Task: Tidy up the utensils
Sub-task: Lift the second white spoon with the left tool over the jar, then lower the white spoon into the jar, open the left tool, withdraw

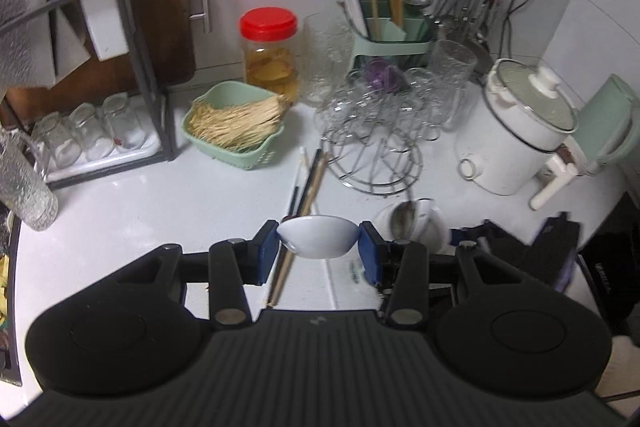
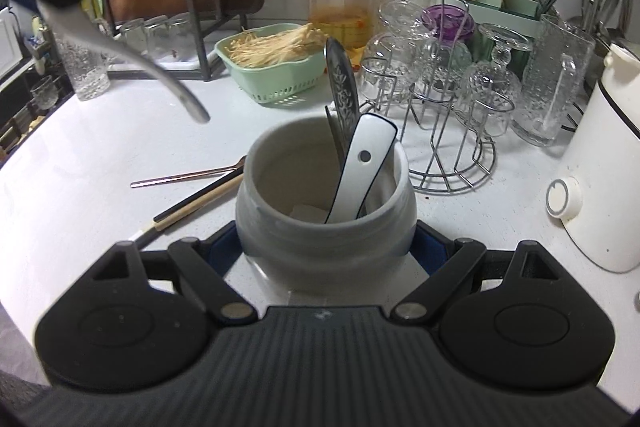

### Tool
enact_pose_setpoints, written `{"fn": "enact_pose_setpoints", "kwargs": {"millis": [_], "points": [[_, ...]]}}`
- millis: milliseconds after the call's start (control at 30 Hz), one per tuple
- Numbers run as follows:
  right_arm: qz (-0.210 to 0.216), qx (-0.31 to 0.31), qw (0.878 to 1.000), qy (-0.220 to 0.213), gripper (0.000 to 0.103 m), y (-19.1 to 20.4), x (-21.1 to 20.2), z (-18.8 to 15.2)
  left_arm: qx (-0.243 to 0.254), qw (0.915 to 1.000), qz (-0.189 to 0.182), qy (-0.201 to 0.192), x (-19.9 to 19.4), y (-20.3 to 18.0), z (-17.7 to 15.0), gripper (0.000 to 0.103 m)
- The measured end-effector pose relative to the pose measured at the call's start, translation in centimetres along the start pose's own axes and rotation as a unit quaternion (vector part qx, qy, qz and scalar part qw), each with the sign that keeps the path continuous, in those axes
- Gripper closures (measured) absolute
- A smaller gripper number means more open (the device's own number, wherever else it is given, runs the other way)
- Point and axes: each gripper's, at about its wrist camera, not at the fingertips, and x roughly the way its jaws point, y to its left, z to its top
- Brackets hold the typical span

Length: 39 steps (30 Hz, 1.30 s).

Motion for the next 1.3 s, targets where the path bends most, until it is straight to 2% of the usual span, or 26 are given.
{"fn": "enact_pose_setpoints", "kwargs": {"millis": [300, 500, 767, 1067, 1300], "points": [[0.012, -0.009, 1.000, -0.001, 0.012, -0.2, 0.2, 0.2, 0.021, 0.9993, -0.021, 0.022, -1.7, -3.0, 2.9, 0.054], [0.015, -0.013, 1.000, 0.001, 0.012, -0.3, 0.3, 0.2, 0.039, 0.9979, -0.028, 0.044, -1.1, -4.0, 4.0, 0.054], [0.016, -0.015, 1.000, 0.000, 0.012, -0.3, 0.3, 0.3, 0.030, 0.9928, -0.054, 0.102, 3.1, -4.3, 4.1, 0.054], [0.016, -0.014, 1.000, -0.004, 0.012, -0.3, 0.4, 0.3, 0.059, 0.9849, -0.050, 0.155, 8.0, -5.6, 4.3, 0.054], [0.013, -0.012, 1.000, -0.009, 0.012, -0.2, 0.4, 0.1, 0.077, 0.9796, -0.051, 0.178, 10.9, -6.1, 4.0, 0.054]]}}
